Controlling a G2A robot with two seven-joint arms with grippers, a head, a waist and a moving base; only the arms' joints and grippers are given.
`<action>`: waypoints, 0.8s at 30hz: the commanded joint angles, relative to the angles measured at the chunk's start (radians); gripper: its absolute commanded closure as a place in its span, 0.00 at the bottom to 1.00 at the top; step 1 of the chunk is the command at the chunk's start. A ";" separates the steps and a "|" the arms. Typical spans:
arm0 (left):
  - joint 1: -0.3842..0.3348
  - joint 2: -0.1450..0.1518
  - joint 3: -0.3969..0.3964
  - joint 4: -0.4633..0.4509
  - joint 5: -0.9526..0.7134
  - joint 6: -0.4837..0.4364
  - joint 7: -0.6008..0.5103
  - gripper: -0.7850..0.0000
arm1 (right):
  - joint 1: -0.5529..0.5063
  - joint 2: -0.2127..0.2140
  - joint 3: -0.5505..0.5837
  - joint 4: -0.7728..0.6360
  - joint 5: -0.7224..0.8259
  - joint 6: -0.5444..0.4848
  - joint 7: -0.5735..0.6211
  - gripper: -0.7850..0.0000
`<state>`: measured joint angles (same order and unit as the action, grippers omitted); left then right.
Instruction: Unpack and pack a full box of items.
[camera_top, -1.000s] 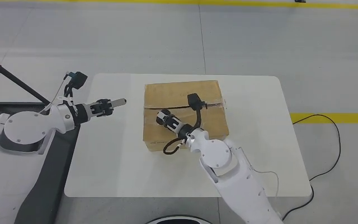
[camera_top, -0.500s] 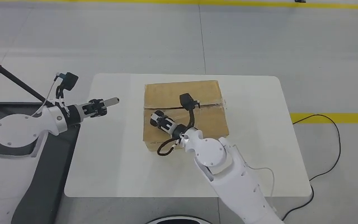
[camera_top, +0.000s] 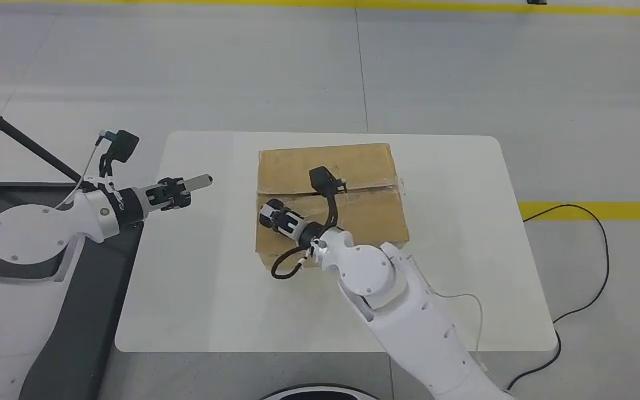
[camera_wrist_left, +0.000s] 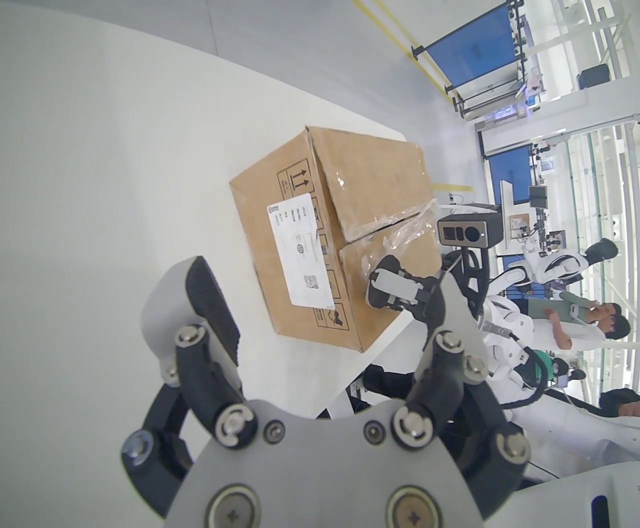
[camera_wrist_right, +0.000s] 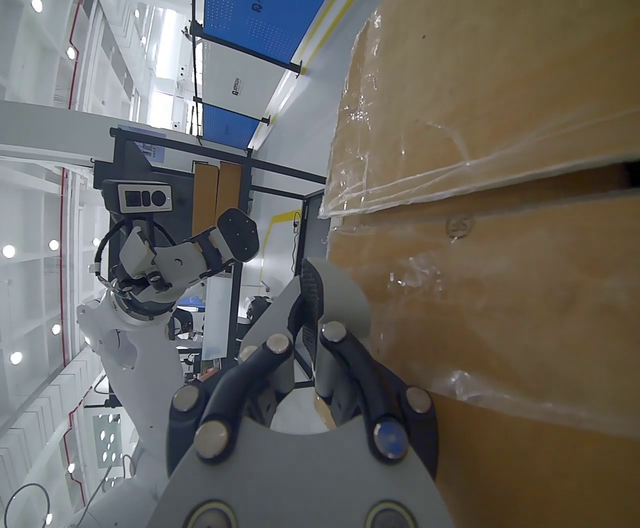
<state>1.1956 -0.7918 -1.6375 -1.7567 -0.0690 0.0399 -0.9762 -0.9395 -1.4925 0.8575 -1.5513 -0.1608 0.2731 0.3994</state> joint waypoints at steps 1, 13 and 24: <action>0.000 0.000 0.000 0.000 0.000 0.000 0.000 0.00 | 0.002 -0.002 -0.002 0.008 0.002 -0.002 -0.001 1.00; 0.000 0.000 0.000 0.000 0.000 0.000 0.000 0.00 | -0.053 0.011 0.062 -0.109 -0.045 -0.075 -0.018 1.00; 0.000 0.000 0.000 0.000 0.000 0.000 0.000 0.00 | -0.221 0.061 0.298 -0.319 -0.131 -0.069 -0.014 1.00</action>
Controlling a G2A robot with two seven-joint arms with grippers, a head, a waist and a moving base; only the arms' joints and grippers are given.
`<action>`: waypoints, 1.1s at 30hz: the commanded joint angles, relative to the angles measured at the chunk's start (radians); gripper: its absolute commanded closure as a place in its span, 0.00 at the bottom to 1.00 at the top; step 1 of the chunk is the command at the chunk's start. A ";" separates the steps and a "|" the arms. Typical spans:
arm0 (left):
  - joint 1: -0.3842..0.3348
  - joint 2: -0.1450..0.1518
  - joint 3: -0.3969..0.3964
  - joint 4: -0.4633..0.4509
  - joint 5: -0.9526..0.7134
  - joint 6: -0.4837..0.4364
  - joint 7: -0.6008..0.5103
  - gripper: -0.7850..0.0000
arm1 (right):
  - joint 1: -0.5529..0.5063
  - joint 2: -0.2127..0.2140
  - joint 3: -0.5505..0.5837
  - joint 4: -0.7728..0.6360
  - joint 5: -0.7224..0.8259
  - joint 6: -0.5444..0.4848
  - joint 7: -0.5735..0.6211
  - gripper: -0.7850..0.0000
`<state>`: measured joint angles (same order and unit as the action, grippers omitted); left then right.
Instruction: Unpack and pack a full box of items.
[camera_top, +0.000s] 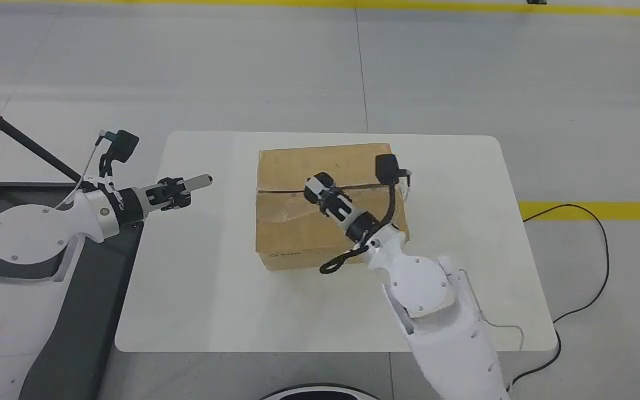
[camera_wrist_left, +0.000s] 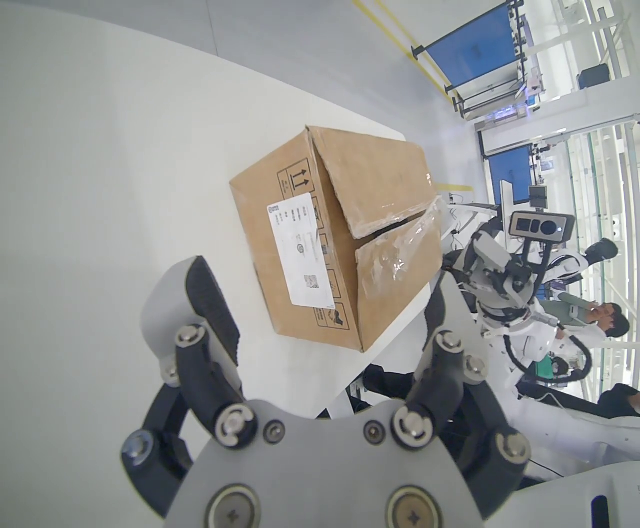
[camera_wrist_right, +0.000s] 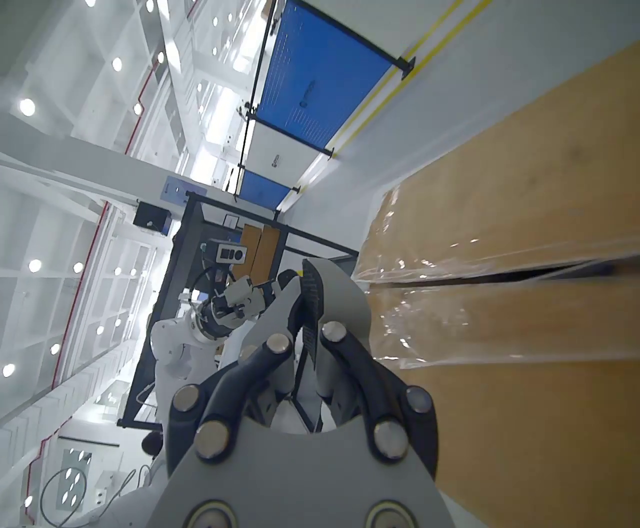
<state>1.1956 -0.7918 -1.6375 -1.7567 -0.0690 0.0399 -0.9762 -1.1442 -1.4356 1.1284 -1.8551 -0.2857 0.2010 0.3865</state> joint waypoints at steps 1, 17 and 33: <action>0.000 0.000 0.000 0.000 0.000 0.000 0.000 0.00 | -0.033 0.008 0.052 -0.032 -0.013 0.005 -0.002 1.00; 0.000 0.000 0.000 0.000 0.000 0.000 0.000 0.00 | -0.247 0.048 0.352 -0.186 -0.072 0.024 -0.074 0.90; 0.000 0.000 0.000 0.000 0.000 0.000 0.000 0.00 | -0.298 0.058 0.417 -0.201 -0.076 0.029 -0.099 0.21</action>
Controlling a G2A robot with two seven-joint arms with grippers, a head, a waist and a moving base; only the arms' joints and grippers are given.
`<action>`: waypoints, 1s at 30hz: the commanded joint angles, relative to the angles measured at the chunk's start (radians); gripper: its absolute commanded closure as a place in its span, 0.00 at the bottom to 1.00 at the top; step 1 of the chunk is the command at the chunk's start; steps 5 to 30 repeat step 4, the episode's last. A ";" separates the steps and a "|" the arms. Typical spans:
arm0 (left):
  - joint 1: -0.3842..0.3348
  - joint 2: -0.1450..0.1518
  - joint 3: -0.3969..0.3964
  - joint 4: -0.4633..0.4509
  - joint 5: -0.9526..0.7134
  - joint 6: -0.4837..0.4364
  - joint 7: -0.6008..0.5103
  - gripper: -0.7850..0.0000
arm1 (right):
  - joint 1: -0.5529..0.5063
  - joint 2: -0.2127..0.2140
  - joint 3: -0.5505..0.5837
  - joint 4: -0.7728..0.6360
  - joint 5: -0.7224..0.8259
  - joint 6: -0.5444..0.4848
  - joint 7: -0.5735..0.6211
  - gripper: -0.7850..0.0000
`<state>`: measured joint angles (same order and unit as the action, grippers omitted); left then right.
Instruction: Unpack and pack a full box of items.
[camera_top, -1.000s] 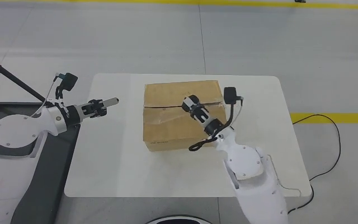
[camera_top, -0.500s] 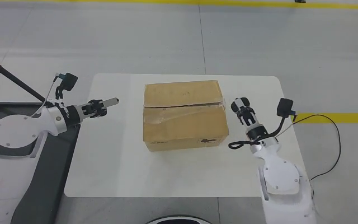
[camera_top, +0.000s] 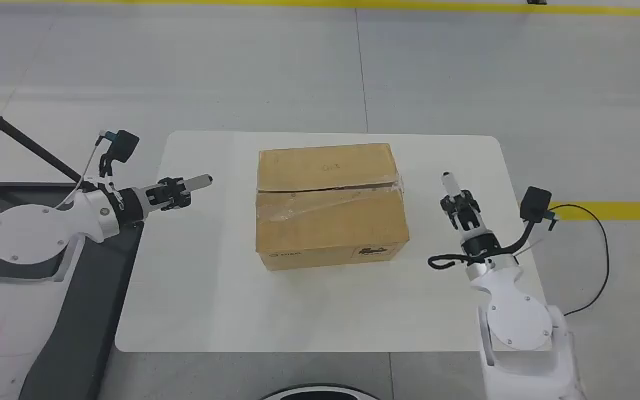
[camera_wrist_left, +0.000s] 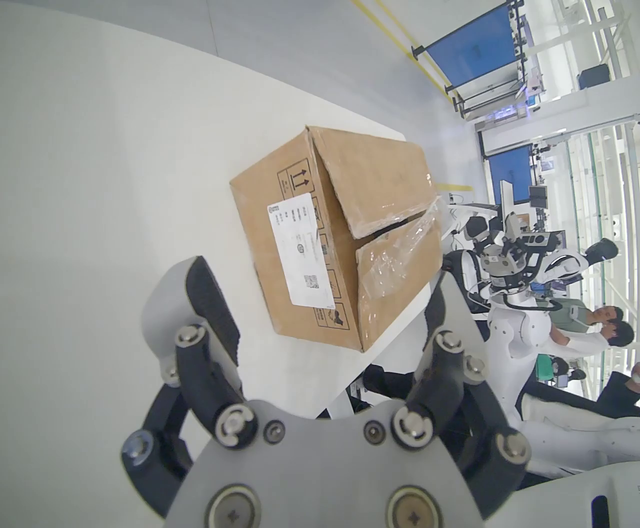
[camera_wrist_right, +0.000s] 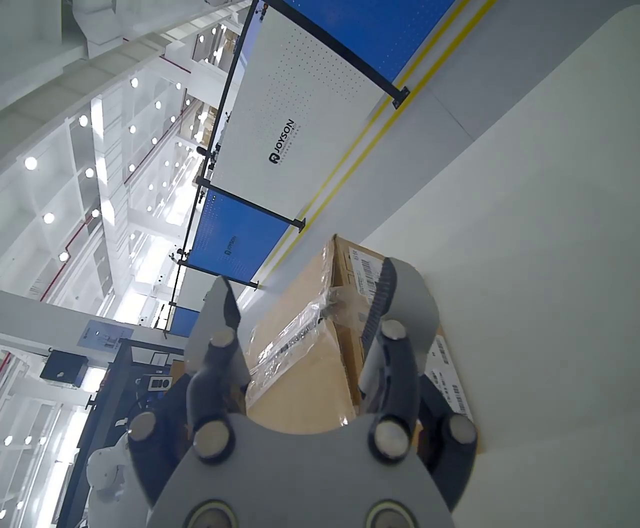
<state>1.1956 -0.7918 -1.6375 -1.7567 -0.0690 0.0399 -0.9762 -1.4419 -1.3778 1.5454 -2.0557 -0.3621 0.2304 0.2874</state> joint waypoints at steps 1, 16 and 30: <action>0.000 0.000 0.000 0.000 0.000 0.000 0.000 0.00 | 0.000 0.000 0.000 0.000 0.000 0.000 0.000 0.16; 0.000 0.000 0.000 0.000 0.000 0.000 0.000 0.00 | 0.000 0.000 0.000 0.000 0.000 0.000 0.000 0.06; 0.000 0.000 0.000 0.000 0.000 0.000 0.000 0.00 | 0.000 0.000 0.000 0.000 0.000 0.000 0.000 0.06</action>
